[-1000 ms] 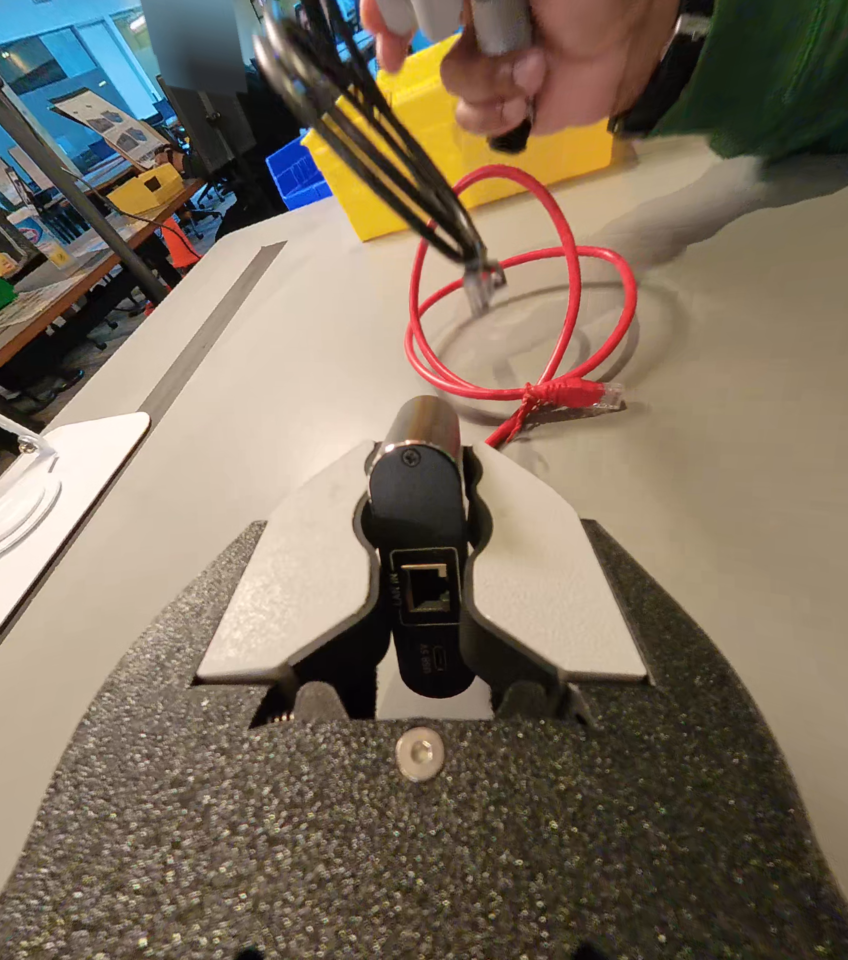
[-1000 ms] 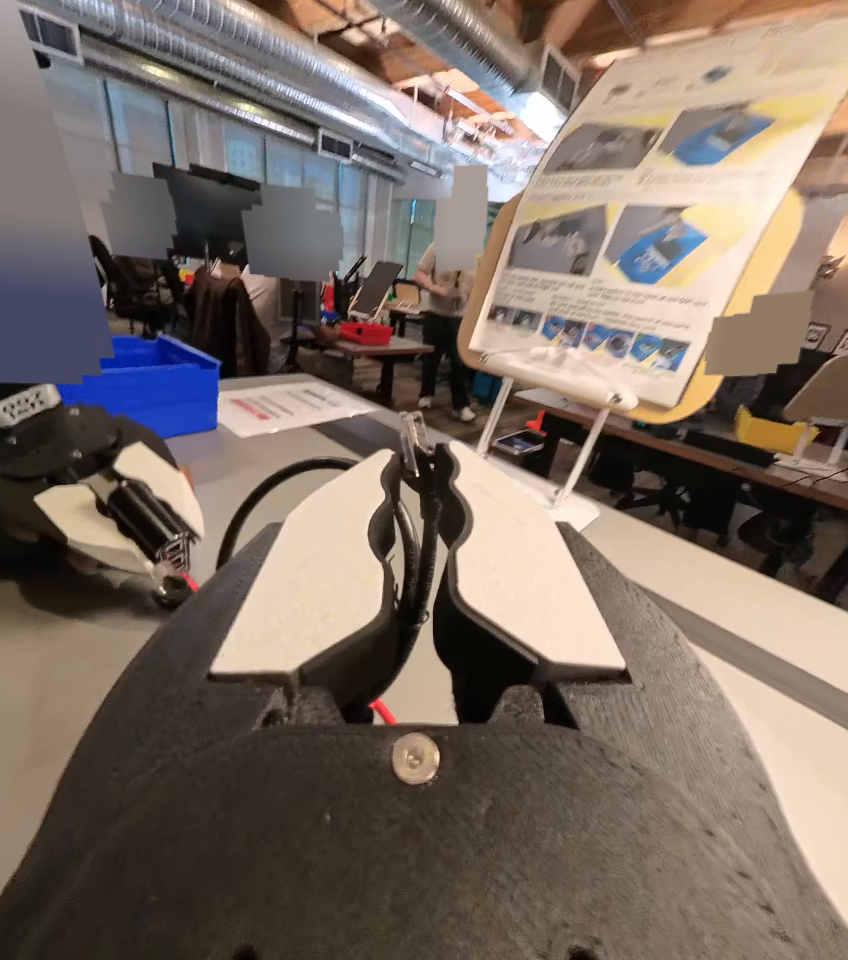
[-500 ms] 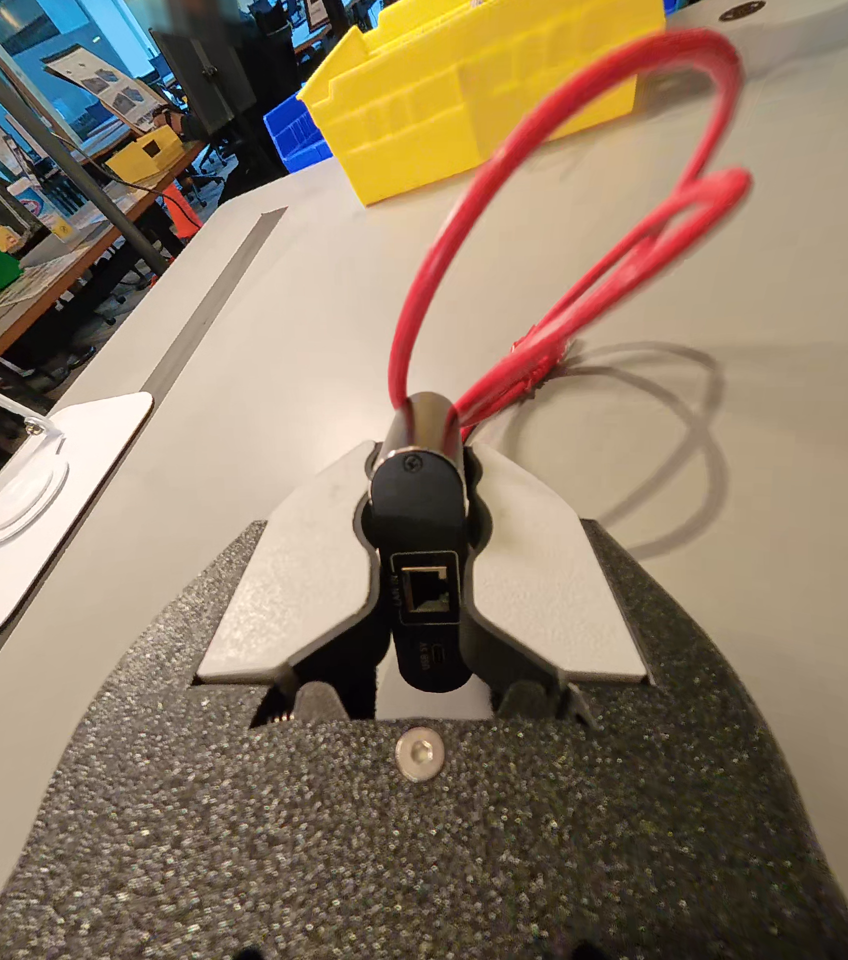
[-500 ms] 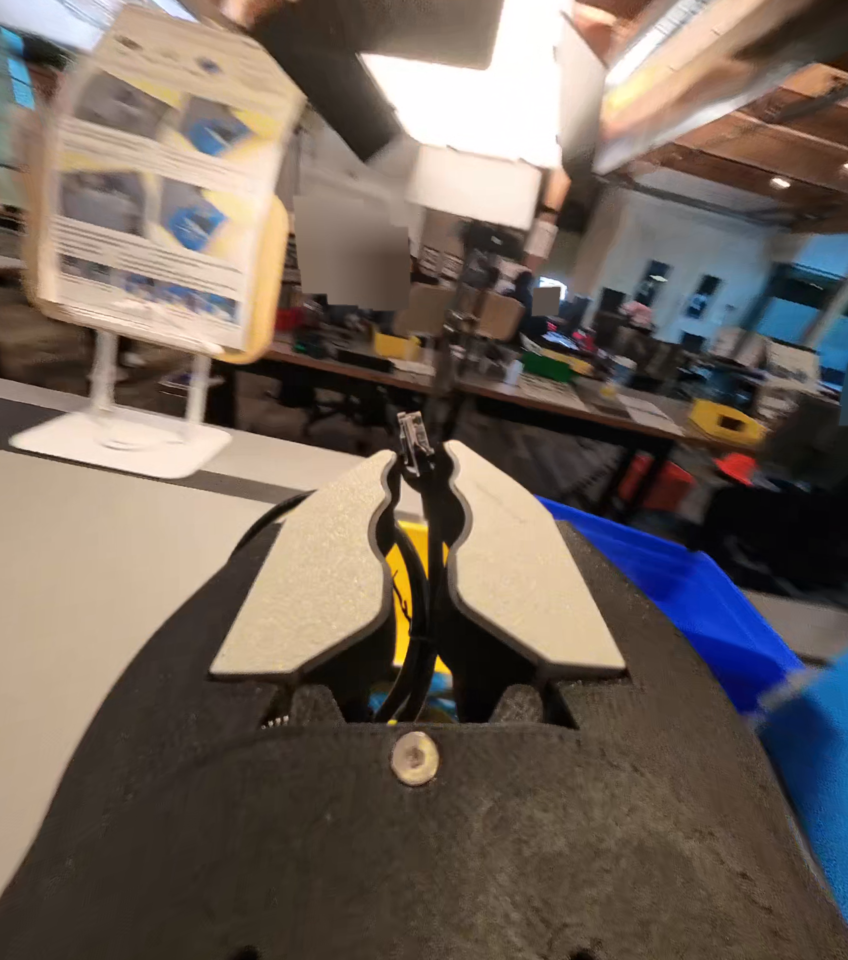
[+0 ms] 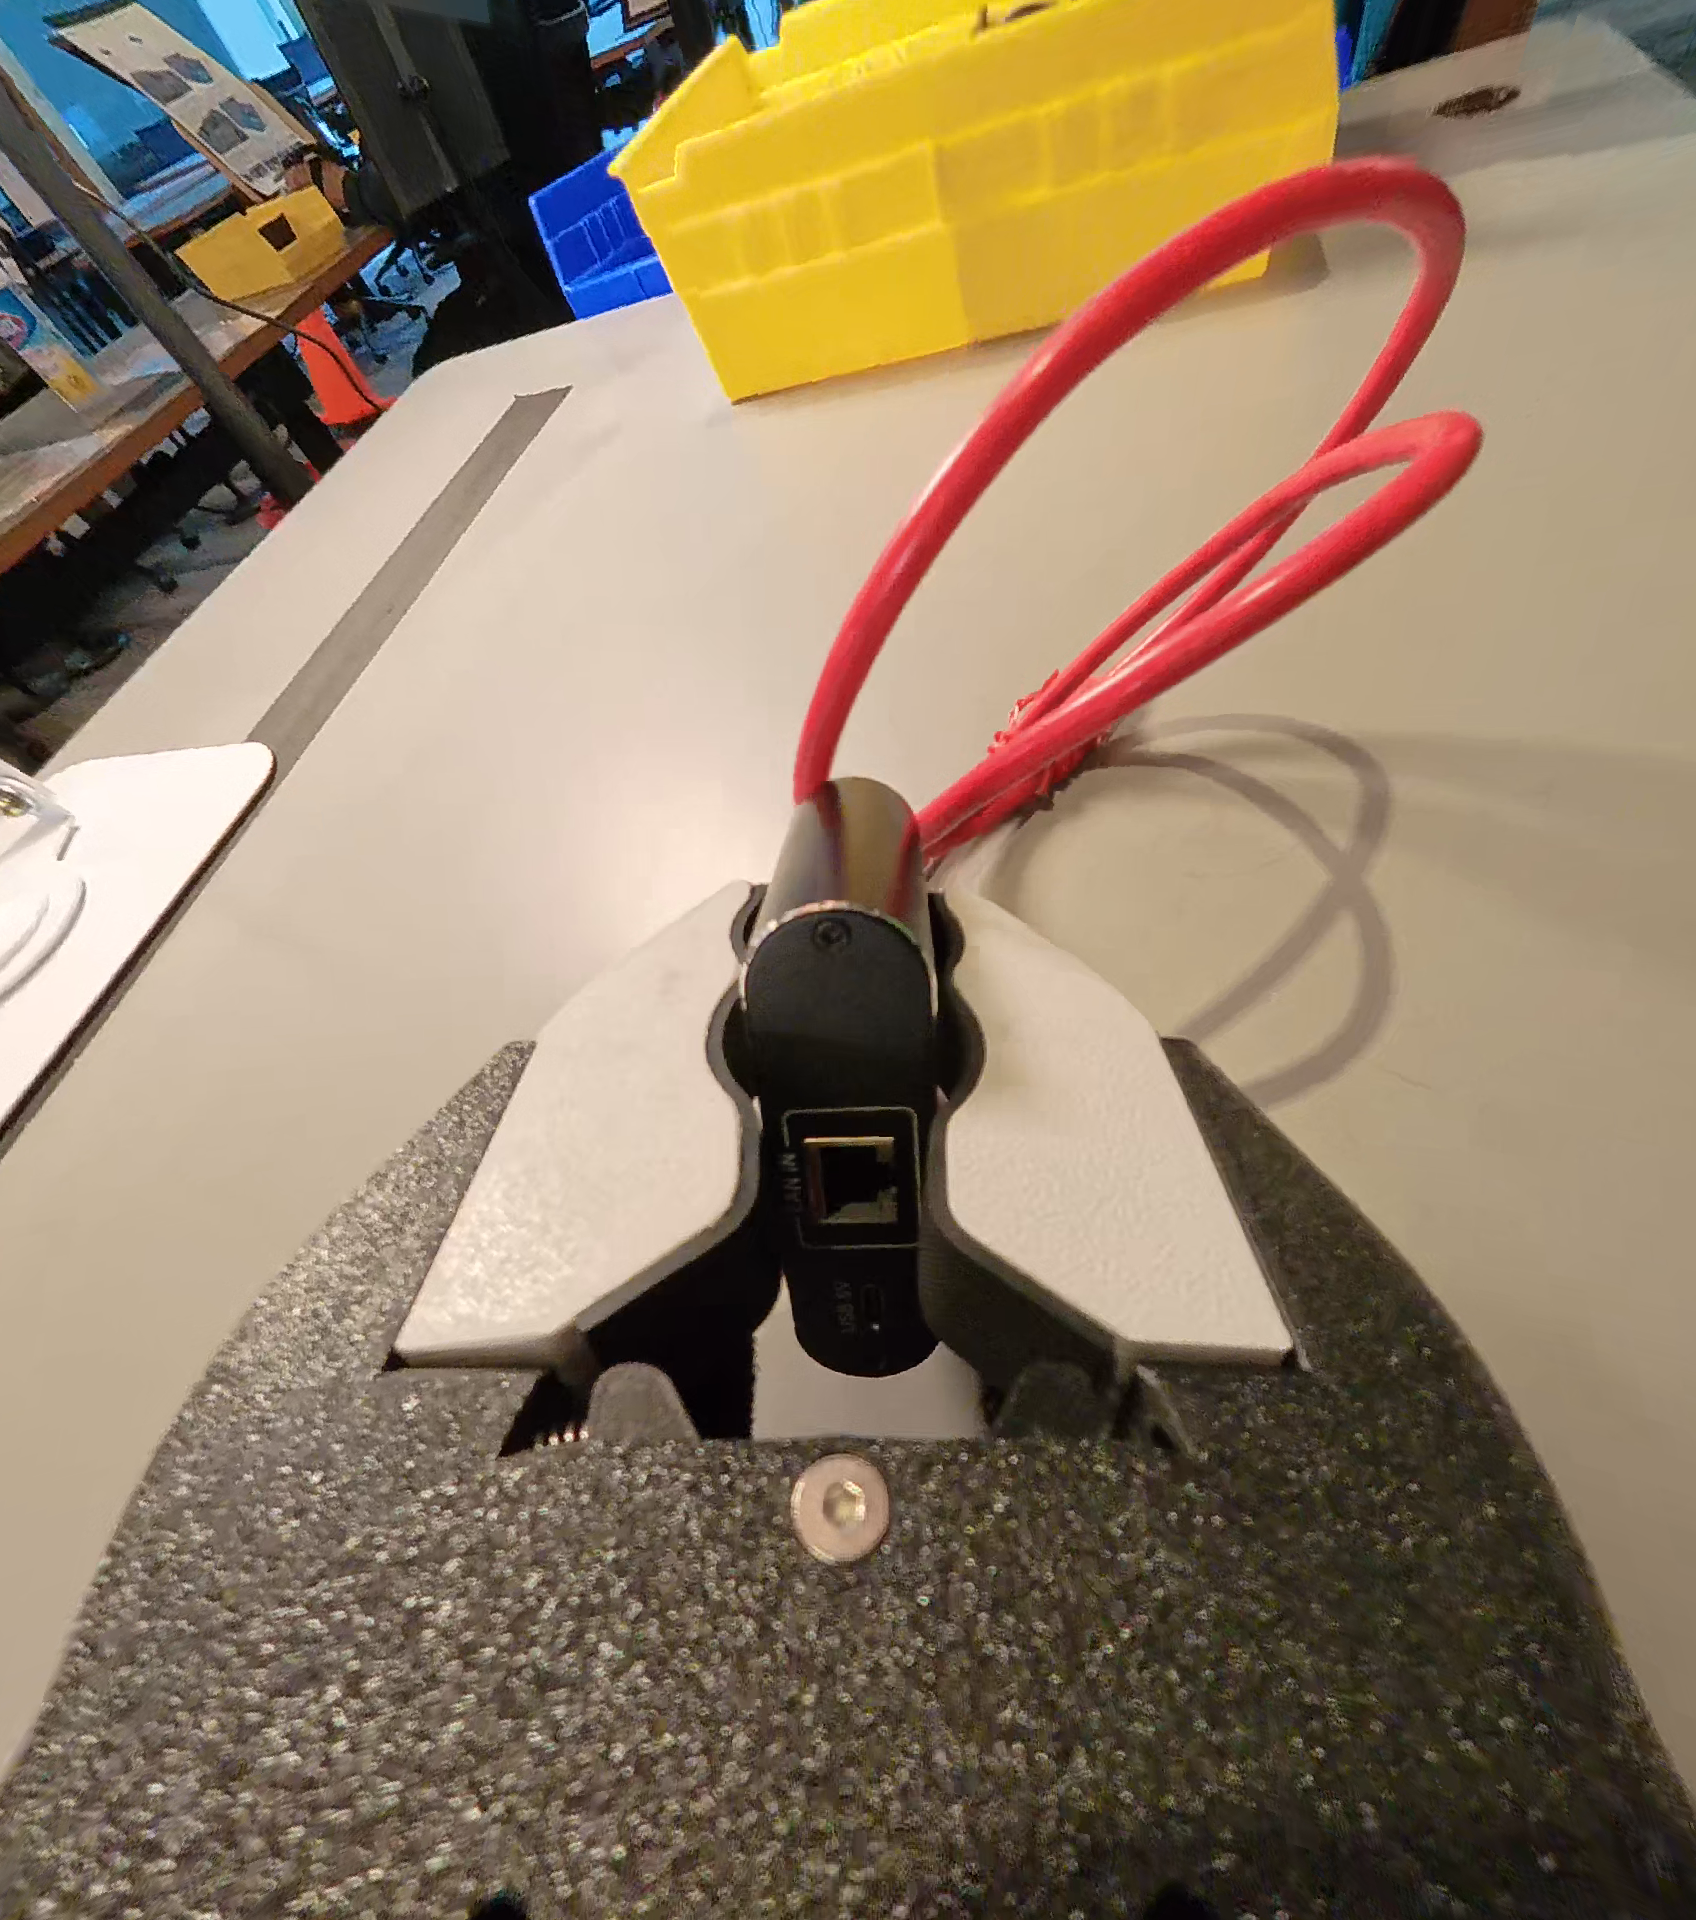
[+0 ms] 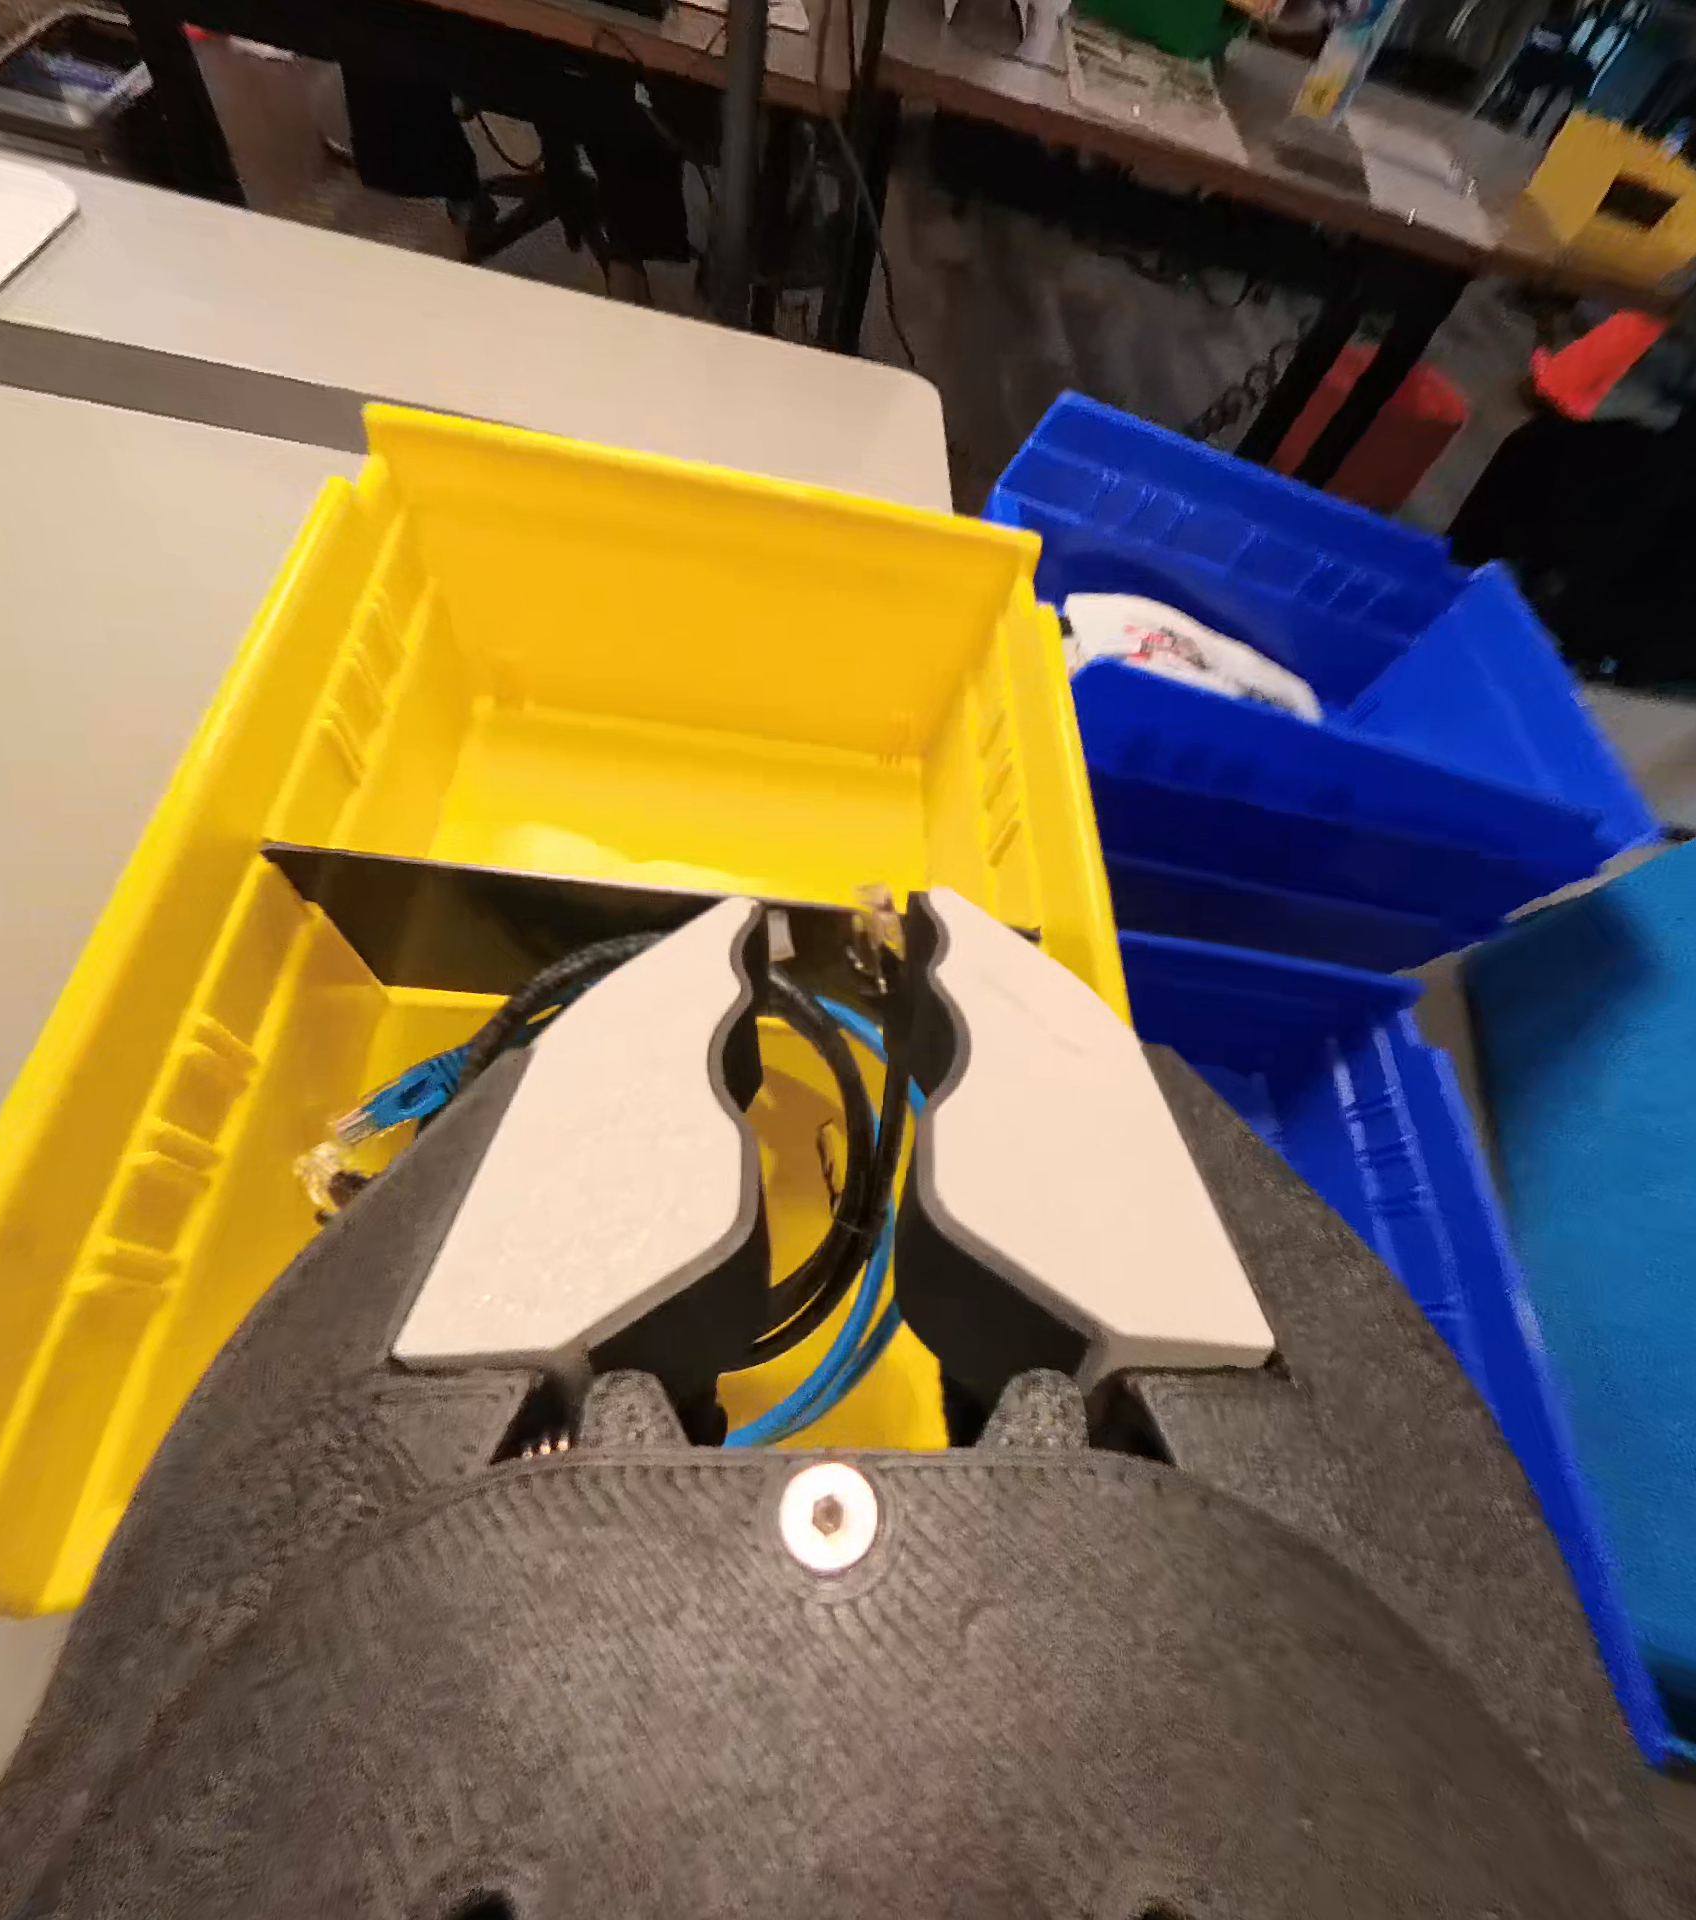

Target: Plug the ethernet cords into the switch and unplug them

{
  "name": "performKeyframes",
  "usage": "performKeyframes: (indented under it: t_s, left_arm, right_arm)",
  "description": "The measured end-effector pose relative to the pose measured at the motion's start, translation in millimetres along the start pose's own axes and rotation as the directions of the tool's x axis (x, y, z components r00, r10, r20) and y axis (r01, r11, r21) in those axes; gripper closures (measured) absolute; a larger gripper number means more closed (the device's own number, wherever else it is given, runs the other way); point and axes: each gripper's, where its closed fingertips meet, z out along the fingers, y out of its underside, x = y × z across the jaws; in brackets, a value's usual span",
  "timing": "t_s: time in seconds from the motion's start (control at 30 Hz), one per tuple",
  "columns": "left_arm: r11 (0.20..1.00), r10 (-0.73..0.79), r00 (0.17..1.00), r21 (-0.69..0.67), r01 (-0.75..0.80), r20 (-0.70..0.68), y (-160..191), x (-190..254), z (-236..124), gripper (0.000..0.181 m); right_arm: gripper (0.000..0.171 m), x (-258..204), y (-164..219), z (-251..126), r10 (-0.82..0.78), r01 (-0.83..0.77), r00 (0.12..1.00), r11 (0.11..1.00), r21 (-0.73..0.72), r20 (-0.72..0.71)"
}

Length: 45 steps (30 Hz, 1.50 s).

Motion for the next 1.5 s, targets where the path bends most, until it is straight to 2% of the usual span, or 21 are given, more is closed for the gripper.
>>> performKeyframes:
  t_s: [0.17, 0.23, 0.33, 0.43, 0.53, 0.67, 0.73, 0.83, 1.03, 1.07, 1.23, 1.37, 1.43, 1.5]
  left_arm:
    - [0.989, -0.150, 0.989, 0.004, 0.150, -0.013, -6.9, -7.8, -6.1, 0.153]
    - [0.968, -0.252, 0.968, -0.009, 0.252, -0.011, -4.8, -12.2, -7.1, 0.153]
    - [0.887, -0.462, 0.887, -0.039, 0.461, -0.005, 4.4, -18.3, -7.0, 0.153]
    - [0.787, -0.616, 0.787, -0.032, 0.616, -0.017, 11.5, -22.3, -7.9, 0.153]
    - [0.763, -0.646, 0.763, 0.009, 0.647, -0.031, 9.2, -26.9, -10.4, 0.153]
    - [0.773, -0.631, 0.775, 0.055, 0.632, -0.032, 1.0, -30.5, -14.0, 0.153]
    - [0.749, -0.658, 0.753, 0.081, 0.657, -0.028, 0.3, -34.1, -16.4, 0.153]
    - [0.687, -0.716, 0.697, 0.131, 0.715, -0.051, -1.1, -39.2, -19.6, 0.153]
    - [0.542, -0.806, 0.575, 0.220, 0.811, -0.136, -5.4, -44.2, -22.0, 0.153]
    - [0.519, -0.816, 0.559, 0.236, 0.822, -0.151, -6.3, -45.1, -22.6, 0.153]
    - [0.392, -0.851, 0.471, 0.316, 0.864, -0.231, -9.6, -52.2, -27.7, 0.153]
    - [0.304, -0.859, 0.421, 0.370, 0.878, -0.292, -9.4, -63.4, -36.8, 0.153]
    - [0.287, -0.851, 0.406, 0.351, 0.891, -0.333, -10.7, -62.5, -37.2, 0.154]
    - [0.310, -0.839, 0.416, 0.320, 0.895, -0.350, -12.6, -57.0, -33.6, 0.153]
  right_arm:
    - [0.138, -21.3, -31.9, -25.0, -0.280, 0.277, 0.959, 0.959, -0.056, -0.051]
    - [0.139, -54.7, -42.1, -31.5, -0.374, 0.374, 0.927, 0.927, -0.039, 0.013]
    - [0.142, -134.6, -46.4, -38.0, -0.424, 0.428, 0.878, 0.903, 0.034, 0.223]
    - [0.147, -233.6, -35.4, -47.9, -0.427, 0.428, 0.755, 0.896, 0.120, 0.498]
    - [0.149, -322.5, -15.8, -60.3, -0.420, 0.430, 0.572, 0.885, 0.179, 0.704]
    - [0.155, -394.6, -12.5, -64.3, -0.452, 0.437, 0.419, 0.861, 0.261, 0.788]
    - [0.161, -423.6, -16.2, -73.4, -0.426, 0.390, 0.344, 0.875, 0.285, 0.837]
    - [0.159, -467.3, -3.9, -76.1, -0.353, 0.357, 0.264, 0.901, 0.249, 0.898]
    - [0.150, -539.2, 31.6, -46.4, -0.135, 0.370, 0.268, 0.929, 0.027, 0.954]
    - [0.152, -545.3, 26.8, -43.7, -0.109, 0.350, 0.279, 0.937, 0.005, 0.954]
    - [0.141, -557.8, 4.5, -20.3, -0.005, 0.236, 0.369, 0.968, -0.088, 0.929]
    - [0.137, -558.3, -20.6, -18.1, 0.075, 0.059, 0.312, 0.993, -0.098, 0.947]
    - [0.138, -550.8, -34.5, -14.5, 0.083, -0.039, 0.312, 0.996, -0.075, 0.947]
    - [0.139, -540.8, -46.1, -9.7, 0.083, -0.117, 0.323, 0.992, -0.047, 0.943]
